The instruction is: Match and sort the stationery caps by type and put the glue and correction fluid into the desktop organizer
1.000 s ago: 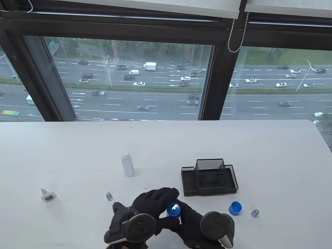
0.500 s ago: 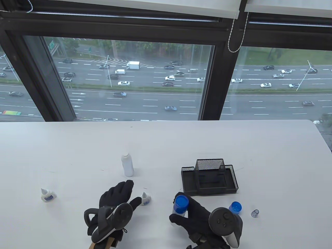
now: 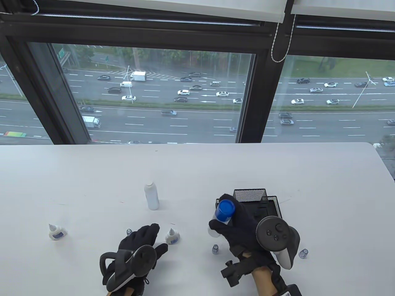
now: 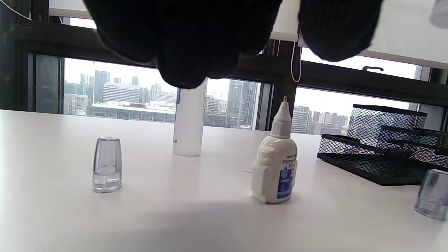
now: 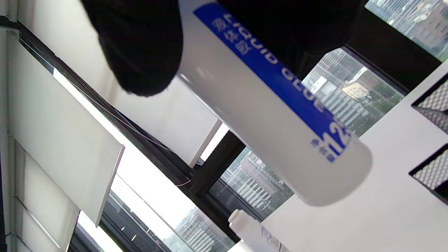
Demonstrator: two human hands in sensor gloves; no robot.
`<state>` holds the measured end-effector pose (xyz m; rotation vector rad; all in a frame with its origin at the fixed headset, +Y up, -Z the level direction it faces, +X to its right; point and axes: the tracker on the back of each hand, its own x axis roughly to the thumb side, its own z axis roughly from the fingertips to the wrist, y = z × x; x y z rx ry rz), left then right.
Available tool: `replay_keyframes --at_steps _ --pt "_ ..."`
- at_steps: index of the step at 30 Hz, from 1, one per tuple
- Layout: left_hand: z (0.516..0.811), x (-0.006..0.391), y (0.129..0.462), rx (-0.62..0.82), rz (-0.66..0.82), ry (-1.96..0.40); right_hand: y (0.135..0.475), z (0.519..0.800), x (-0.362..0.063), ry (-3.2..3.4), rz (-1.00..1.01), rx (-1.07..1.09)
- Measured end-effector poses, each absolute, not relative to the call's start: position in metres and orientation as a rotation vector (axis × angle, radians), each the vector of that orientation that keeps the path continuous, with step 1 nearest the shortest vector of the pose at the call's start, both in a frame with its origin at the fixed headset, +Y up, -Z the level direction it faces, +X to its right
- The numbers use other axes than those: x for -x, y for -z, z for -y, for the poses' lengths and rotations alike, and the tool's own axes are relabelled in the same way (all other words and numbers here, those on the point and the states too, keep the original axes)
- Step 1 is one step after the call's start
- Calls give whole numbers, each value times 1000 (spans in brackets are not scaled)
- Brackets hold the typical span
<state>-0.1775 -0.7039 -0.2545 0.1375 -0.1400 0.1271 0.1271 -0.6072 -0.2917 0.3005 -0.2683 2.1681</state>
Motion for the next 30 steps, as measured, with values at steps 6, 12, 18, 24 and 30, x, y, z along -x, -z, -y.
replay_keyframes --at_steps 6,12,18,24,30 --pt "706 181 254 -118 122 -149 332 597 -129 -2233 238 -199" --pt "707 184 254 -116 118 -172 374 624 -131 -2324 153 -70" --pt "707 185 254 -110 116 -180 393 657 -132 -2456 139 -3" --pt "709 182 255 -95 132 -164 399 674 -127 -2489 135 13" --pt "709 182 255 -89 135 -171 400 686 -124 -2511 147 24"
